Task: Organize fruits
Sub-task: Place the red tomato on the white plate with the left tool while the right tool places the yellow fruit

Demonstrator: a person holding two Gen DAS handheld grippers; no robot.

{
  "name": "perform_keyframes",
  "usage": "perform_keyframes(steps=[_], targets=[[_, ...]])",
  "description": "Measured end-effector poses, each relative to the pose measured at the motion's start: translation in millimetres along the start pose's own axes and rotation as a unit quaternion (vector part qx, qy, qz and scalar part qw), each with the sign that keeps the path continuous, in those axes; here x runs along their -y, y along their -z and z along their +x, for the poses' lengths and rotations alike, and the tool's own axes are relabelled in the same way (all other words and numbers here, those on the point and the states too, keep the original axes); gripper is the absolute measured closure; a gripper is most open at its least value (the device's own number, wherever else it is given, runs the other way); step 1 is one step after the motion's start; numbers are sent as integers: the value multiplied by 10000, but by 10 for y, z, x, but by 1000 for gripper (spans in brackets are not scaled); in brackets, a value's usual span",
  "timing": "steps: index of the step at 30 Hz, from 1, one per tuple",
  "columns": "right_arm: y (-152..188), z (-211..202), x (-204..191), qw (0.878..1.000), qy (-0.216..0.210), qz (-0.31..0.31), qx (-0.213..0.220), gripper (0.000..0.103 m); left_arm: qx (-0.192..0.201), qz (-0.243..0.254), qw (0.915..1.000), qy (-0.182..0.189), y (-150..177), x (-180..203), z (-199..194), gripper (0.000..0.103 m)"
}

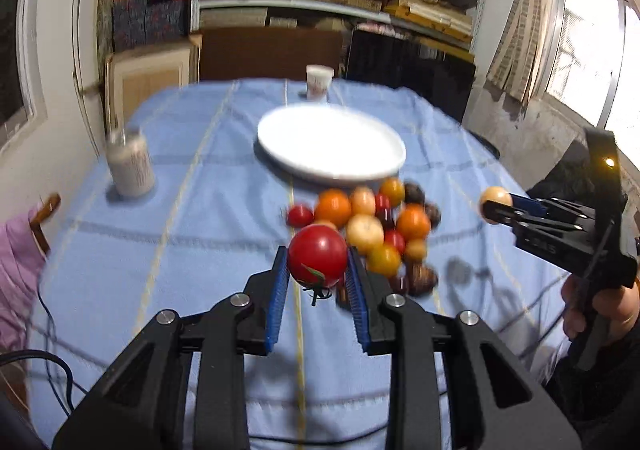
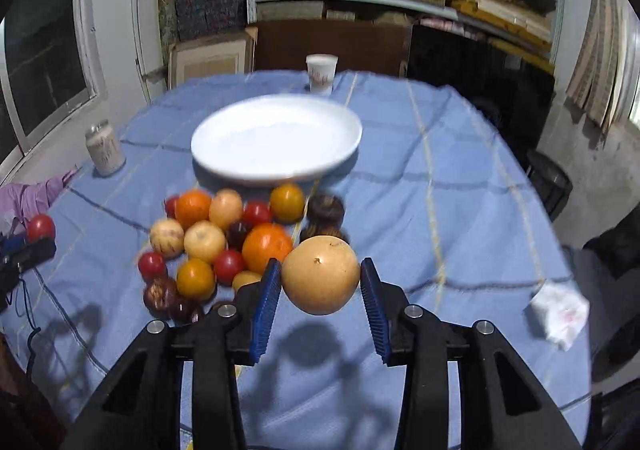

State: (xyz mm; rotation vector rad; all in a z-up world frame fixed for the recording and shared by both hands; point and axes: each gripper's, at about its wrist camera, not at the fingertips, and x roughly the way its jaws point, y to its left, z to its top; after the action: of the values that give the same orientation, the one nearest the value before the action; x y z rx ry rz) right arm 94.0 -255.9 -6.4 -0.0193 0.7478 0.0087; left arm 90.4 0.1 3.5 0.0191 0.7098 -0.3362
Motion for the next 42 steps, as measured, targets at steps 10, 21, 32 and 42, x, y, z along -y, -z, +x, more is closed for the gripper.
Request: perform_keyframes(steps=[10, 21, 32, 42], targets=[[-883, 654, 88, 9992, -345, -210, 39, 62, -293, -50, 9995, 72, -1076, -19, 1084, 75], [-1410, 2009, 79, 9974, -581, -179, -380, 62, -924, -427, 9947, -175, -1529, -379, 2558, 75], [-1433, 2262, -19, 9969, -687, -140, -354, 43, -991, -601, 9924, -413, -1568, -520, 2878, 38], [-1071, 1218, 98, 9980, -600, -172, -27, 42, -612, -431, 9963, -433, -1281, -390, 1854, 22]])
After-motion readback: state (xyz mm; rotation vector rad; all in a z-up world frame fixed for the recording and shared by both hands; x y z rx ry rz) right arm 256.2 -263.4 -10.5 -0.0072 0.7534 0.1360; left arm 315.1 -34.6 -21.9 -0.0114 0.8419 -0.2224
